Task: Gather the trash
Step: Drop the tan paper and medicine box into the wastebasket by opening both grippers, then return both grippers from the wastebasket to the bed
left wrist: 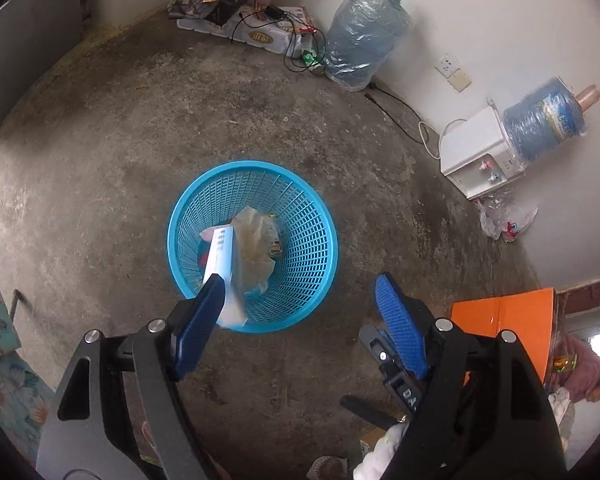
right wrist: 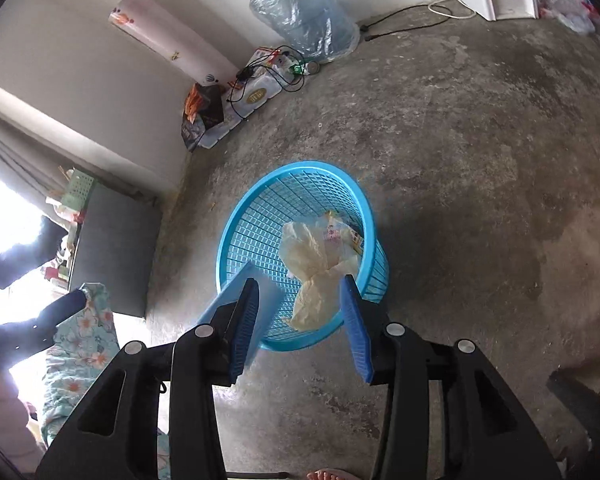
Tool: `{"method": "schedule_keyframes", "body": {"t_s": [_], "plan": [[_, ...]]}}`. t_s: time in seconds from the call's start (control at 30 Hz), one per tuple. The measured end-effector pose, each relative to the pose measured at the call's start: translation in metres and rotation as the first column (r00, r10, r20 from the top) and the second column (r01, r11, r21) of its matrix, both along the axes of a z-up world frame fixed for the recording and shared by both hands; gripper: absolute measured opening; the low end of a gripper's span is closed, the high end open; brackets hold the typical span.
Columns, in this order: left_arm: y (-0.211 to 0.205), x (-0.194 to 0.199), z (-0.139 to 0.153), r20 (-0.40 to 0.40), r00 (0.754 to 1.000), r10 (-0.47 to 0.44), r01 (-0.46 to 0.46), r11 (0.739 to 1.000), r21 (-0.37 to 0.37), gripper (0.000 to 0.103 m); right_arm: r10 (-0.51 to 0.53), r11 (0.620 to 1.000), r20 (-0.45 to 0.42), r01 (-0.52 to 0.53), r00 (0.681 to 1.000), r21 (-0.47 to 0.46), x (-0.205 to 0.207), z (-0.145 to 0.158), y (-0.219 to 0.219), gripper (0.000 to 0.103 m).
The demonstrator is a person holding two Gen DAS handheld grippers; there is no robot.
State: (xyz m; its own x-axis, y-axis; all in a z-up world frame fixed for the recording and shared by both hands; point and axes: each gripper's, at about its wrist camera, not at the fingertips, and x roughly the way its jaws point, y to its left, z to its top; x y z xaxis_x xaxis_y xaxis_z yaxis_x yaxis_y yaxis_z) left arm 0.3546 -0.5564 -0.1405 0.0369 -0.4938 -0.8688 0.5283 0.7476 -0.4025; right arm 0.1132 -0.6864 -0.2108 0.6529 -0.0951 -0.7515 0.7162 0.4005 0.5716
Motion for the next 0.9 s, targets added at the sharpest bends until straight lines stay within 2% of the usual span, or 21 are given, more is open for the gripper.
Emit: {"method": "schedule_keyframes", "body": {"t_s": [0.07, 0.17, 0.33, 0.43, 0.53, 0.67, 0.7, 0.77, 0.9], "plan": [[0.003, 0.001, -0.005, -0.022, 0.998, 0.051, -0.051, 0.999, 0.002, 0.074, 0.001, 1.0, -0.006, -0.001, 1.0, 0.005, -0.011, -0.001, 0.004, 0.042], [0.02, -0.005, 0.007, -0.014, 0.999, 0.038, -0.039, 0.999, -0.035, 0.074, 0.013, 1.0, -0.022, -0.013, 1.0, -0.011, -0.022, -0.002, 0.009, 0.042], [0.065, -0.015, 0.053, 0.051, 0.999, 0.016, -0.012, 0.996, -0.084, 0.074, 0.013, 1.0, -0.013, -0.013, 1.0, -0.003, -0.03, 0.001, 0.02, 0.042], [0.104, -0.026, 0.09, 0.105, 0.994, 0.009, 0.005, 0.991, -0.131, 0.074, 0.041, 0.999, 0.01, -0.041, 0.999, -0.023, -0.028, 0.017, 0.035, 0.042], [0.151, -0.044, 0.127, 0.18, 0.984, 0.014, 0.017, 0.985, -0.169, 0.076, 0.085, 0.993, 0.034, -0.082, 0.996, -0.087, -0.025, 0.046, 0.059, 0.042], [0.223, -0.077, 0.171, 0.266, 0.964, 0.03, 0.031, 0.975, -0.221, 0.08, 0.167, 0.967, 0.073, -0.149, 0.983, -0.207, -0.022, 0.095, 0.102, 0.05], [0.244, -0.086, 0.181, 0.288, 0.956, 0.049, 0.023, 0.97, -0.24, 0.081, 0.19, 0.956, 0.084, -0.165, 0.978, -0.243, -0.022, 0.109, 0.114, 0.051], [0.289, -0.104, 0.197, 0.324, 0.94, 0.103, -0.007, 0.959, -0.284, 0.083, 0.246, 0.928, 0.102, -0.204, 0.964, -0.31, -0.022, 0.136, 0.141, 0.058], [0.38, -0.141, 0.213, 0.384, 0.891, 0.244, -0.113, 0.936, -0.333, 0.084, 0.369, 0.846, 0.135, -0.273, 0.92, -0.458, -0.026, 0.19, 0.202, 0.07]]}}
